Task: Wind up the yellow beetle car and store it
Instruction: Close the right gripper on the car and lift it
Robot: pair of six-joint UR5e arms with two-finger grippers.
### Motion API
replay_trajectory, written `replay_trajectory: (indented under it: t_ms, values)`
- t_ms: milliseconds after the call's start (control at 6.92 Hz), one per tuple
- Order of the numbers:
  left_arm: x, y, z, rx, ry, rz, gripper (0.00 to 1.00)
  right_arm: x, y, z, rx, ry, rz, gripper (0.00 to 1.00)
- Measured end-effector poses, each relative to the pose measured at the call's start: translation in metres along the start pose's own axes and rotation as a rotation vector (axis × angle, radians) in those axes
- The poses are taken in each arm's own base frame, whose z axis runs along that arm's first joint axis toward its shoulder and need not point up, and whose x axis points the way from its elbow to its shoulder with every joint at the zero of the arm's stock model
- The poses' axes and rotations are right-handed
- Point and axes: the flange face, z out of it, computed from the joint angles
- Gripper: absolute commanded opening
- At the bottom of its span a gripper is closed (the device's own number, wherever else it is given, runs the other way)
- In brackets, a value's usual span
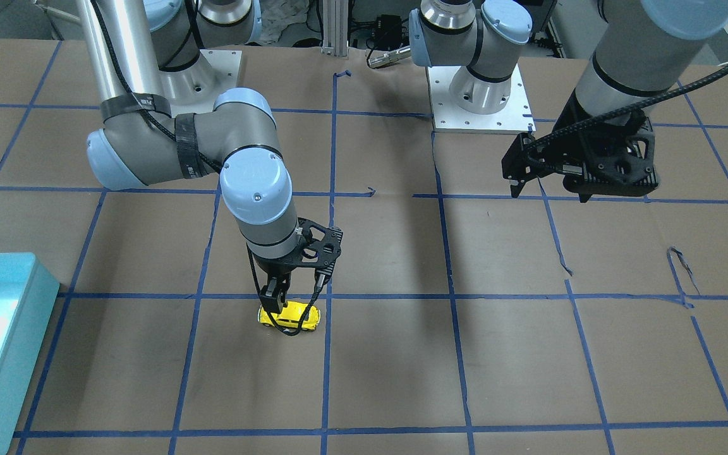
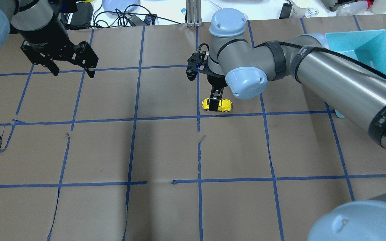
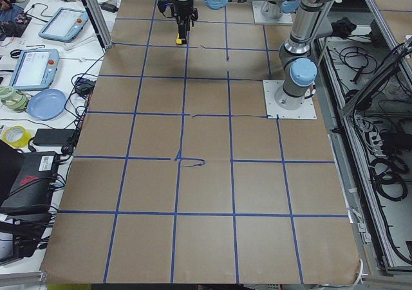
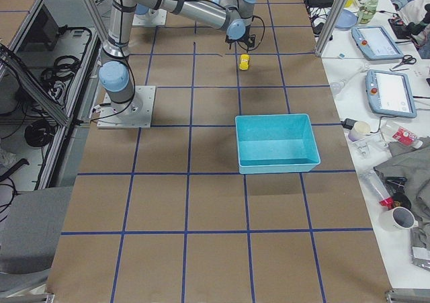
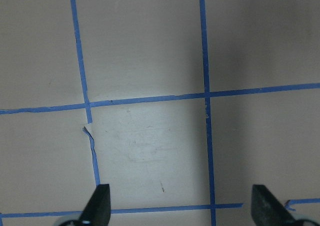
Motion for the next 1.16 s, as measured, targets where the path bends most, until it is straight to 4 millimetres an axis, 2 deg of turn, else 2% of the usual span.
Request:
replay_trajectory:
  t_ms: [289,578,723,867,1012,1157]
  values:
    - [0.001,0.002,0.002,-0.003,0.005,0.001,1.0,0.008,-0.003,0.018,0.021,0.048,-0.118,1.0]
    - [0.002,0.004,0.004,-0.006,0.005,0.002,1.0,0.022,-0.008,0.024,0.021,0.066,-0.137,1.0]
    - [0.002,0.004,0.004,-0.006,0.005,0.003,1.0,0.028,-0.009,0.031,0.018,0.06,-0.115,0.96]
    - [0.002,0.004,0.004,-0.007,0.005,0.003,1.0,0.029,-0.009,0.039,0.012,0.049,-0.087,0.84]
    - [0.002,0.004,0.004,-0.007,0.005,0.004,1.0,0.028,-0.008,0.044,0.003,0.035,-0.071,0.62]
    - [0.002,0.004,0.005,-0.009,0.005,0.005,1.0,0.027,-0.007,0.047,-0.002,0.024,-0.063,0.36]
